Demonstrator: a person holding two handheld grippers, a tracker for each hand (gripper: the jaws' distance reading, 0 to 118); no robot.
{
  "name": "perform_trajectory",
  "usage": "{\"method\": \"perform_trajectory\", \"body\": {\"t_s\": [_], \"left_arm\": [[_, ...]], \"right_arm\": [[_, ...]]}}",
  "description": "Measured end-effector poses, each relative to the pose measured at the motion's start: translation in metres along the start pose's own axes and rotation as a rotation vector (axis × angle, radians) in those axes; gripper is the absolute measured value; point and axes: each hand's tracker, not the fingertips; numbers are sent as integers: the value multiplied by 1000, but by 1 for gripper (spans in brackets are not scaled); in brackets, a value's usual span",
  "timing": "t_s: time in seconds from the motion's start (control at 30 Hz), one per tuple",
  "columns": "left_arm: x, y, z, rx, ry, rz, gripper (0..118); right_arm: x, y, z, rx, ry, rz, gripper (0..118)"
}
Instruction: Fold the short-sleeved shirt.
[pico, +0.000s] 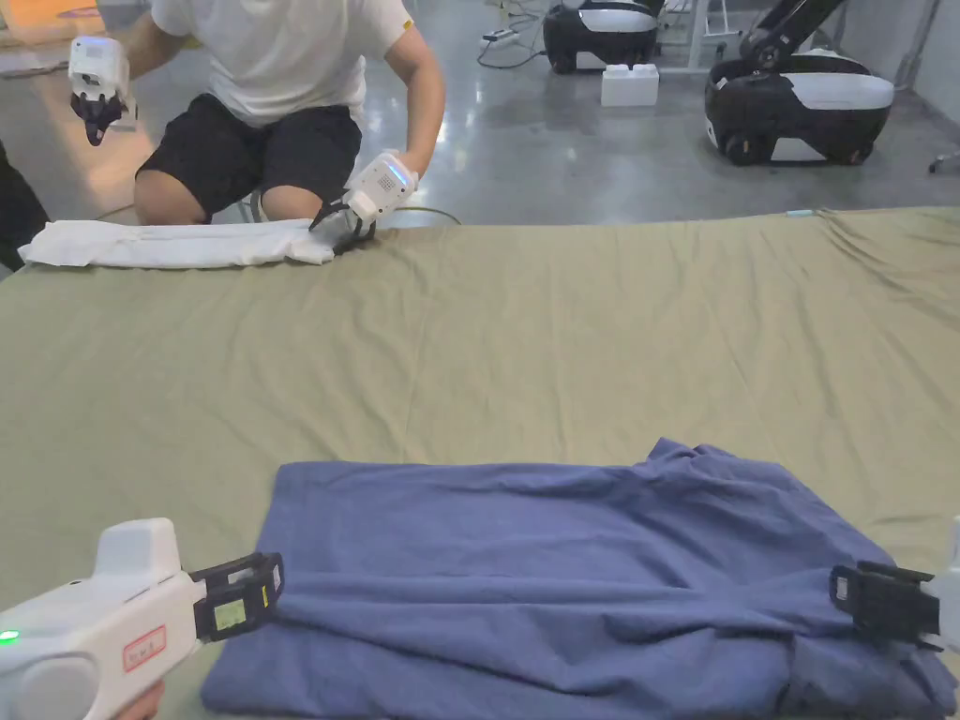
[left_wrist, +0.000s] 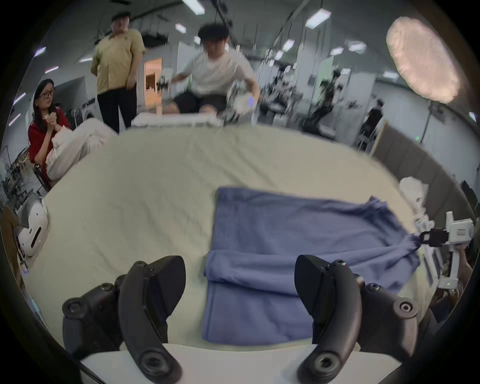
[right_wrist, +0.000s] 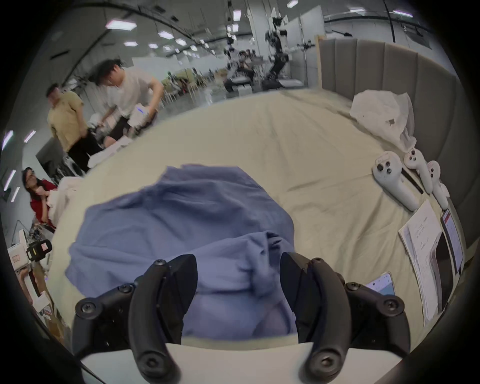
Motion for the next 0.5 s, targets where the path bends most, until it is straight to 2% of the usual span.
{"method": "perform_trajectory", "body": {"t_s": [0.07, 0.17, 0.23, 0.3, 0.33, 0.37, 0.43, 0.5], "left_arm": [[13, -2, 45, 66, 8, 16, 89], [30, -14, 104, 185, 4, -15, 85], [47, -24, 139, 244, 13, -39, 71], [58, -36, 165, 249, 18, -49, 52], [62, -41, 173, 258, 18, -47, 42], [66, -47, 183, 264, 14, -36, 24], [73, -58, 198, 262, -23, -43, 0], [80, -66, 209, 269, -15, -48, 0]], "right_arm": [[-8, -15, 34, 64, 63, 19, 69], [-23, -42, 81, 182, 58, 55, 67], [-35, -59, 111, 244, 90, 93, 56], [-45, -76, 131, 291, 106, 117, 37], [-49, -83, 138, 300, 115, 134, 24], [-54, -93, 146, 306, 107, 145, 5], [-67, -105, 158, 333, 100, 164, 2], [-69, -112, 165, 338, 126, 150, 0]]}}
